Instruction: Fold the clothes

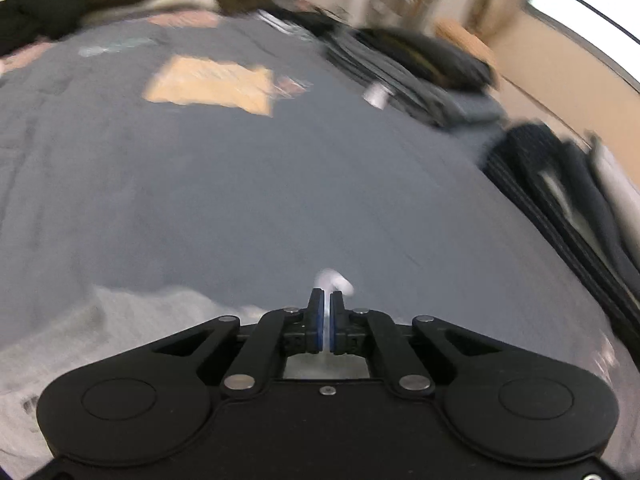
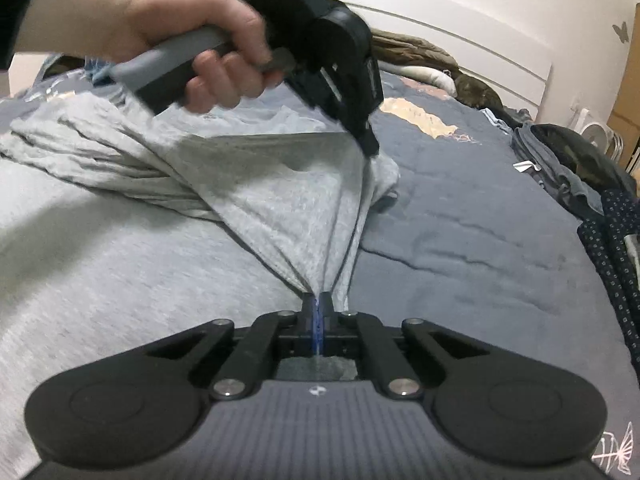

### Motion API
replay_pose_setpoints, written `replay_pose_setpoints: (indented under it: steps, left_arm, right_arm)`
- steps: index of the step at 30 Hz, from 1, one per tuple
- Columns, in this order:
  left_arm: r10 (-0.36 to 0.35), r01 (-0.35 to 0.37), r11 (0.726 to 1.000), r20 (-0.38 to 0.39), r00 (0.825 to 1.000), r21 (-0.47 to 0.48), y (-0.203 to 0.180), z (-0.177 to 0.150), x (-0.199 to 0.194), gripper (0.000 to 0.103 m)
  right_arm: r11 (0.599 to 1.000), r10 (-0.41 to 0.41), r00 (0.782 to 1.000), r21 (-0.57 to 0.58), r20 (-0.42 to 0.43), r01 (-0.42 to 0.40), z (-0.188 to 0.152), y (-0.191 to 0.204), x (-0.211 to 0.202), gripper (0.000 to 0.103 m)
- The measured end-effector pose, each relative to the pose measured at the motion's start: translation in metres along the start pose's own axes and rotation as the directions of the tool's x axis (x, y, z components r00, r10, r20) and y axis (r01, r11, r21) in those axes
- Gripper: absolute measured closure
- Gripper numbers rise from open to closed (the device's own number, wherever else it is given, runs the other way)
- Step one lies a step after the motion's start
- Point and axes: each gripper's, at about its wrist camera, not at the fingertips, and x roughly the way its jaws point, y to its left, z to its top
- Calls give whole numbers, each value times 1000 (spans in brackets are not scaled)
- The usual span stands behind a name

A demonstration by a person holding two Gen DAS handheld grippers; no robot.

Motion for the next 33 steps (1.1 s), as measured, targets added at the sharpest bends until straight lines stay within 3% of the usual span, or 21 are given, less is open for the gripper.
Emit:
replay_pose_setpoints:
  steps: [2, 5, 7, 9, 10, 11, 14, 21, 23, 24, 28, 30, 33]
  left_arm:
    - [27, -28, 999, -26, 999, -43, 7, 5, 1, 99]
    - [22, -21, 1000, 22, 1000, -23, 10, 1, -35, 97]
    - [53, -53, 999, 71, 996, -3, 13, -11, -73, 83]
    - [116, -121, 992, 133, 984, 29, 17, -29, -115, 43]
    - [158, -169, 984, 163, 974, 59, 20, -41, -135, 41]
    - [200, -220, 971, 193, 961, 89, 22, -54, -155, 41]
    - [378, -427, 877, 235, 896, 220, 25, -98, -199, 41]
    - [475, -478, 812, 95, 875, 335, 68, -163, -252, 47]
    - [425, -412, 853, 33, 905, 320, 90, -160, -266, 47]
    - [403, -383, 870, -1, 915, 311, 102, -159, -272, 53]
    - [342, -302, 916, -121, 932, 265, 145, -146, -278, 63]
    - [319, -270, 928, -170, 932, 255, 161, -136, -271, 63]
    - [360, -283, 898, -192, 913, 336, 169, -133, -259, 62]
  right_arm:
    - [1000, -3, 1000, -16, -13, 3, -3, 4, 3, 103]
    - [1000, 12, 1000, 14, -14, -12, 1, -1, -1, 99]
    - [999, 18, 1000, 50, -25, -17, 4, -8, -6, 97]
    - [995, 30, 999, 93, -27, -27, 6, -16, -12, 89]
    - [993, 30, 999, 113, -24, -27, 8, -22, -15, 85]
    - [991, 30, 999, 132, -20, -27, 10, -27, -18, 77]
    - [987, 11, 999, 162, 33, -16, 15, -31, -29, 67]
    - [994, 14, 997, 108, 78, -23, 24, -9, -25, 62]
    - [996, 26, 997, 80, 73, -32, 25, -1, -23, 62]
    - [998, 28, 997, 62, 74, -32, 25, 3, -21, 62]
    - [999, 19, 997, 33, 79, -22, 28, 12, -21, 62]
    - [999, 23, 996, 33, 88, -26, 30, 14, -21, 62]
    - [999, 30, 994, 39, 101, -35, 33, 17, -20, 61]
